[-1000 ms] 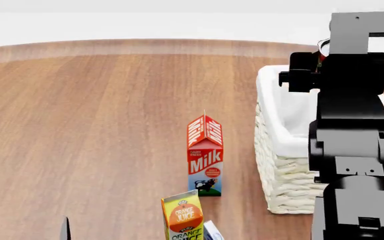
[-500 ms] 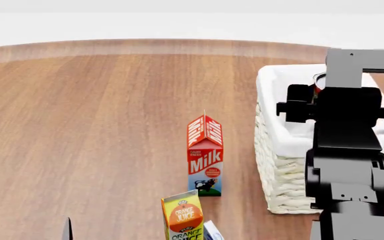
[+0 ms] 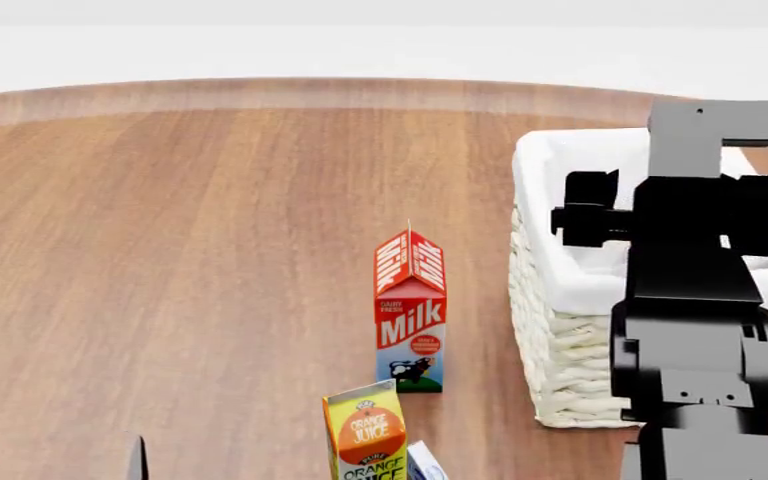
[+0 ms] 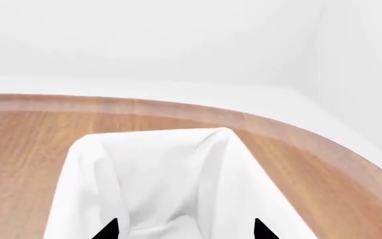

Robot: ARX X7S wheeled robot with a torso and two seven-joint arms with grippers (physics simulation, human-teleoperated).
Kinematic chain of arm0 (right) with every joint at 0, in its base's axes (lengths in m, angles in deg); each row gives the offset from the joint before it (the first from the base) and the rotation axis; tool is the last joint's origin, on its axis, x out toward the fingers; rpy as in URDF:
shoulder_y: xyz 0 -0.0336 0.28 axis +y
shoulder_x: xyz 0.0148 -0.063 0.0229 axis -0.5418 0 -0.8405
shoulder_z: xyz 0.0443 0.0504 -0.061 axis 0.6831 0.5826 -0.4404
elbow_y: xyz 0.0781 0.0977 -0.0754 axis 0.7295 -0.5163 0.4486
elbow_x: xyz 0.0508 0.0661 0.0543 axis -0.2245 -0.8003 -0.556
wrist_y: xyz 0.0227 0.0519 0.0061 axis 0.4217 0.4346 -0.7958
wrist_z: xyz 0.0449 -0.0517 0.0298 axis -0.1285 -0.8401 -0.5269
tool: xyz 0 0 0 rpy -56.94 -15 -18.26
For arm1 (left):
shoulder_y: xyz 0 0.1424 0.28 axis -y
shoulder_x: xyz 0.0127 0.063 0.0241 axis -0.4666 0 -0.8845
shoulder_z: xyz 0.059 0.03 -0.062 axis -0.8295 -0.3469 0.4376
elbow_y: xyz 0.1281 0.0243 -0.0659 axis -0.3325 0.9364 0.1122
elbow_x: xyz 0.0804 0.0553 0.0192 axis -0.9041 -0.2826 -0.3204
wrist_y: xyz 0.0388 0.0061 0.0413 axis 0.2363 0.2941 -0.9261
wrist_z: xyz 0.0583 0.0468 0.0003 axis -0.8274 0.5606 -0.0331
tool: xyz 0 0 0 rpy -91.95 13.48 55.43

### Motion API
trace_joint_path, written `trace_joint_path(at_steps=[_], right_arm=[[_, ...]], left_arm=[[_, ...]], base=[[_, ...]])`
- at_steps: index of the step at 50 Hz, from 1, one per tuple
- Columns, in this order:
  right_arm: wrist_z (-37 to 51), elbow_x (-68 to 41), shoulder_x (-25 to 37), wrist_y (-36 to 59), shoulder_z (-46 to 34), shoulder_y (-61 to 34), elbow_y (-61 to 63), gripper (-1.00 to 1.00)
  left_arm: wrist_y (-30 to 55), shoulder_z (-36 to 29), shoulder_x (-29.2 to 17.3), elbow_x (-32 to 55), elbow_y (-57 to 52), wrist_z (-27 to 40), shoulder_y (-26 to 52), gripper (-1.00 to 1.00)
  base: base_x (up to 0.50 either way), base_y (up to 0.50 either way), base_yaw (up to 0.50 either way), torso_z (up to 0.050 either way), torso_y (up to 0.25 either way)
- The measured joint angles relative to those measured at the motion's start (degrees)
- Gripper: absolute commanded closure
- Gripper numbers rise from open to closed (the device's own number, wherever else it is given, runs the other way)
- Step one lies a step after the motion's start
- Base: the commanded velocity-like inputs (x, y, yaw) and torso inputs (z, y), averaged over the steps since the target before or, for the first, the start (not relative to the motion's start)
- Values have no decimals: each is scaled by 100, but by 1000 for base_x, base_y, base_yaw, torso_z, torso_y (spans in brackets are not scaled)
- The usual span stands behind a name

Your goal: Pick up the tomato sauce, and put it in the basket.

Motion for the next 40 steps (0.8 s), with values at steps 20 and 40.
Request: trace_joint_path(at_steps=[20, 40], right_arm=[[-701, -309, -138, -1057, 653, -476, 232, -100], [-820, -1295, -131, 1506, 1281, 2042, 7860, -100]], left_arm=[[-15, -60, -10, -5, 58, 27, 35, -100], [-34, -119, -38, -22, 48, 59, 34, -100]], base=[[0, 0, 0, 0, 0], [0, 0, 0, 0, 0]])
